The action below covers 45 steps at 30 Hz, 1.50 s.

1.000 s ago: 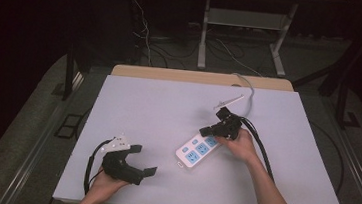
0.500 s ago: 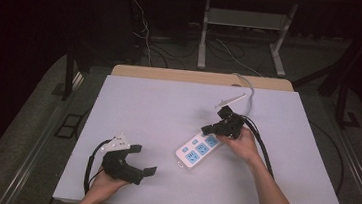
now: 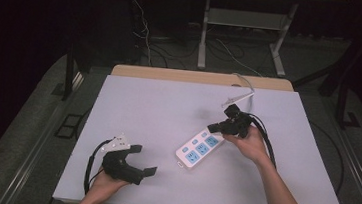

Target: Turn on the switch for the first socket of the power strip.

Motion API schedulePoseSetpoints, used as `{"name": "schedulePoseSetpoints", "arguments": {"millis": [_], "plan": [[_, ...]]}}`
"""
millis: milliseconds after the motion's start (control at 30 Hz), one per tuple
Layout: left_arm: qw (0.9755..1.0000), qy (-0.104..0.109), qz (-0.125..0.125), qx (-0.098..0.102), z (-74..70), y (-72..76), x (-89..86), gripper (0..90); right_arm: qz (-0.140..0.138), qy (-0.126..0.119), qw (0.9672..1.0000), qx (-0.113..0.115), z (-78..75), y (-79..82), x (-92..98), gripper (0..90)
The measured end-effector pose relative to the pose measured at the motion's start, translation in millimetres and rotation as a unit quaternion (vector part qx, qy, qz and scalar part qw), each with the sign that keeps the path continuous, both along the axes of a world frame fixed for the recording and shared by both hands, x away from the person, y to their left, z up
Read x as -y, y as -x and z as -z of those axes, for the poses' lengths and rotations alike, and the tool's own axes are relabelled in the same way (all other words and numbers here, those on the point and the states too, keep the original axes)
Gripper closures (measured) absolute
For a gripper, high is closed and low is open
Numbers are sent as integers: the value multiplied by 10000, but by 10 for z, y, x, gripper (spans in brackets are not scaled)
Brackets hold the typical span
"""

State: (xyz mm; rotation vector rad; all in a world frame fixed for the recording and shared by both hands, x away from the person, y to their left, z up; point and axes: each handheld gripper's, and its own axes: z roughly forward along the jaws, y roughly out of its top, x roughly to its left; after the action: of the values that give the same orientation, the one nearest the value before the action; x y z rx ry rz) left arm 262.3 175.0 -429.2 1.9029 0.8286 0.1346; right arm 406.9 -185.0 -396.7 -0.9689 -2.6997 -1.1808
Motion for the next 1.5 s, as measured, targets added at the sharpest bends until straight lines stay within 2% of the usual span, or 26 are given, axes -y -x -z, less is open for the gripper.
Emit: {"name": "schedulePoseSetpoints", "arguments": {"millis": [300, 433, 567, 667, 700, 733, 833, 967, 1000, 1033, 1067, 1100, 1200, 1500], "plan": [[10000, 11, 6, -2, 1, 5, 9, 0, 123, -12, 9999, 77, -182, 96, 189, 899], [10000, 26, -10, -4, 1, 6, 9, 0, 203, -96, 9997, 125, -258, 150, 302, 891], [10000, 26, -15, -7, 0, 8, 10, 0, 345, -170, 9991, 174, -312, 226, 395, 792], [10000, 30, -18, -3, -3, 10, 8, 0, 498, -168, 9983, 234, -329, 286, 457, 677], [10000, 31, -20, -4, -3, 10, 8, 0, 606, -183, 9976, 295, -335, 331, 500, 575], [10000, 32, -23, -6, -2, 10, 8, 0, 606, -183, 9976, 295, -335, 331, 500, 575], [10000, 34, -27, -11, -1, 9, 8, 0, 748, -288, 9963, 306, -339, 397, 572, 451], [10000, 31, -24, -11, 0, 10, 11, 0, 949, -296, 9945, 323, -339, 484, 647, 234], [10000, 23, -21, -8, 0, 10, 11, 0, 1002, -325, 9939, 317, -337, 505, 668, 146], [10000, 22, -20, -10, 1, 11, 12, 0, 987, -381, 9941, 254, -331, 520, 691, 99], [10000, 18, -22, -10, 1, 11, 13, 0, 1022, -412, 9937, 211, -327, 537, 719, 97], [10000, 24, -27, -11, 1, 12, 13, 0, 1039, -391, 9937, 163, -320, 557, 740, 16], [10000, 28, -38, -15, -2, 16, 10, 0, 1108, -323, 9932, 169, -302, 623, 790, 1], [10000, 43, -73, -29, 0, 21, 7, 0, 1266, -563, 9902, 161, -262, 858, 962, 0]]}}
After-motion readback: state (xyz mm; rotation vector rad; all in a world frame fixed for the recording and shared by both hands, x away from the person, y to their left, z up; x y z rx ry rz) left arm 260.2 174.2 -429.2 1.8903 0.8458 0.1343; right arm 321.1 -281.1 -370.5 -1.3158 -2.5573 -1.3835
